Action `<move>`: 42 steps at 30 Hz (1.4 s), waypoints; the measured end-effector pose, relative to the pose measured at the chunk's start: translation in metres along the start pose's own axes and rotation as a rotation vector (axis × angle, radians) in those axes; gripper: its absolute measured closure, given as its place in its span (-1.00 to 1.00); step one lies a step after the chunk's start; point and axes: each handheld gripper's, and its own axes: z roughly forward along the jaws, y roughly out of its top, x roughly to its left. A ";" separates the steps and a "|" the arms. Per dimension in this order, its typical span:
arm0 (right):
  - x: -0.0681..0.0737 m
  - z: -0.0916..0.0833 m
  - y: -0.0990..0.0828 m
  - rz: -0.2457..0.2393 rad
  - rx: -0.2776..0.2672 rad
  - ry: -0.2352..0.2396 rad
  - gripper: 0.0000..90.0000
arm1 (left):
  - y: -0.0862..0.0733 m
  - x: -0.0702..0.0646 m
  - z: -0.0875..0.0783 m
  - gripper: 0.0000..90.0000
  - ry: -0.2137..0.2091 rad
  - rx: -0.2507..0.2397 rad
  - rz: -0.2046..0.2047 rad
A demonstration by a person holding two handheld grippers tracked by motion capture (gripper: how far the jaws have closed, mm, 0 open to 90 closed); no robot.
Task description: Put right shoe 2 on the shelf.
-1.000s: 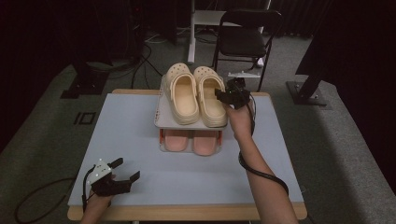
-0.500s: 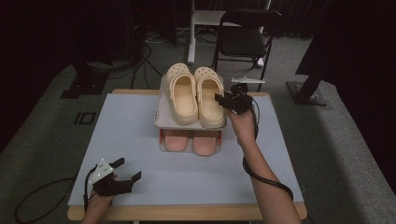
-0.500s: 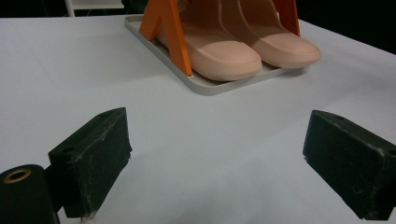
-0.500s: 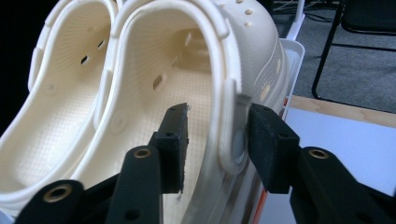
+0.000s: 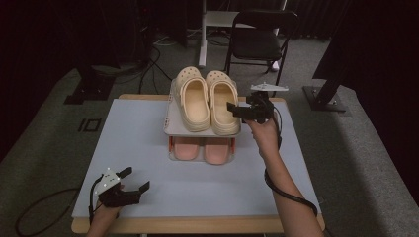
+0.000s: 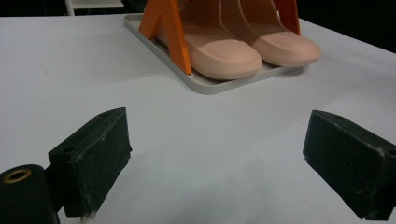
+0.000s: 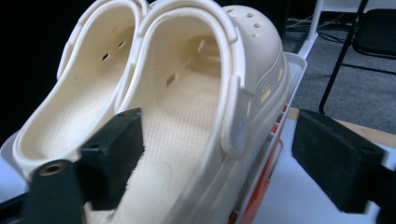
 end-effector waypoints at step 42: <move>-0.063 -0.040 -0.102 0.008 -0.048 -0.043 -0.70 | -0.001 0.000 0.000 -0.84 -0.005 0.005 0.004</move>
